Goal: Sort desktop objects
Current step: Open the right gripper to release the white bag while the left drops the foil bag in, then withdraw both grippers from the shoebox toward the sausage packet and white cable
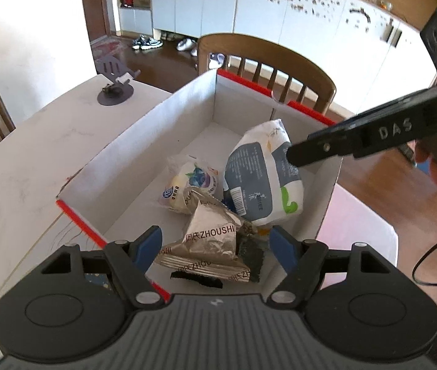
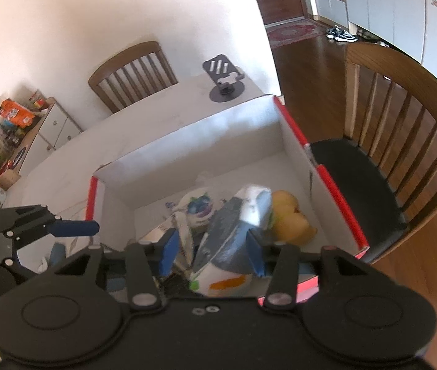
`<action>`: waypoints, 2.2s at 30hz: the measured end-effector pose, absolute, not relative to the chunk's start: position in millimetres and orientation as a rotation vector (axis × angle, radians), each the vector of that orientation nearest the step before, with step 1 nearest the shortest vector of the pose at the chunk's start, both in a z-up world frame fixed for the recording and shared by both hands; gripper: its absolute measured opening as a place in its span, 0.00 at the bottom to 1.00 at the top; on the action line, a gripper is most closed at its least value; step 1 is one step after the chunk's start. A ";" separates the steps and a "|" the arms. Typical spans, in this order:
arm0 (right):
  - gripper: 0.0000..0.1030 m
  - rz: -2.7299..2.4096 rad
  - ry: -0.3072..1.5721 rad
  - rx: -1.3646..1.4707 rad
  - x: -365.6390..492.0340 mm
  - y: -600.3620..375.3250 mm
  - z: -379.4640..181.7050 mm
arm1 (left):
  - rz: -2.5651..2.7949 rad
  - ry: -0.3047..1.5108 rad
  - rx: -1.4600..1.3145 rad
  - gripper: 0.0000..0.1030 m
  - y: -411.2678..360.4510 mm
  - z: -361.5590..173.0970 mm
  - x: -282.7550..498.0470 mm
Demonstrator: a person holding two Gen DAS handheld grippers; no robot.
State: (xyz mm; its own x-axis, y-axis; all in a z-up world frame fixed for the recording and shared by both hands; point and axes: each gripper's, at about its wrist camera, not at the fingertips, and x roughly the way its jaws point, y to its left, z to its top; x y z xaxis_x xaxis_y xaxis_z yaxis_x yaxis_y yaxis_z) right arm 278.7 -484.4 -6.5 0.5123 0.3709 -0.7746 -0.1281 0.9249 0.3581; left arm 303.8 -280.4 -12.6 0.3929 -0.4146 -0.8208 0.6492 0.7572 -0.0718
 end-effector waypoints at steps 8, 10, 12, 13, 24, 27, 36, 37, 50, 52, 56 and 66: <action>0.47 0.330 0.985 0.223 264.8 -456.2 1.4 | -0.646 0.892 0.173 0.74 -244.0 0.6 280.1; 0.47 0.332 0.983 0.213 261.6 -448.0 3.8 | -0.636 0.874 0.154 0.74 -233.4 4.4 273.0; 0.47 0.335 0.982 0.205 258.4 -440.5 5.4 | -0.627 0.868 0.137 0.74 -224.4 5.8 268.2; 0.47 0.336 0.982 0.200 256.4 -436.0 6.1 | -0.624 0.863 0.127 0.74 -219.8 6.5 265.5; 0.50 0.359 0.959 0.107 230.9 -374.7 11.7 | -0.600 0.826 0.059 0.82 -161.1 6.5 233.0; 0.71 0.358 0.949 0.107 224.1 -357.8 12.5 | -0.595 0.821 0.045 0.90 -141.8 4.0 223.2; 0.73 0.396 0.945 0.076 208.8 -297.8 6.4 | -0.508 0.841 -0.041 1.00 -67.1 -12.8 196.8; 0.73 0.402 0.946 0.072 207.8 -291.0 5.0 | -0.493 0.844 -0.051 1.00 -59.9 -15.0 194.2; 0.73 0.471 0.975 0.030 203.8 -226.7 -8.6 | -0.350 0.865 -0.092 1.00 11.2 -39.2 172.9; 0.73 0.482 0.977 0.023 203.3 -219.5 -10.3 | -0.334 0.863 -0.087 1.00 16.0 -42.1 171.7; 0.73 0.506 0.988 -0.001 200.0 -205.3 -16.5 | -0.309 0.861 -0.088 1.00 27.4 -48.6 173.2; 0.73 0.564 1.013 -0.043 175.4 -172.3 -36.2 | -0.273 0.918 -0.076 1.00 57.6 -75.2 203.8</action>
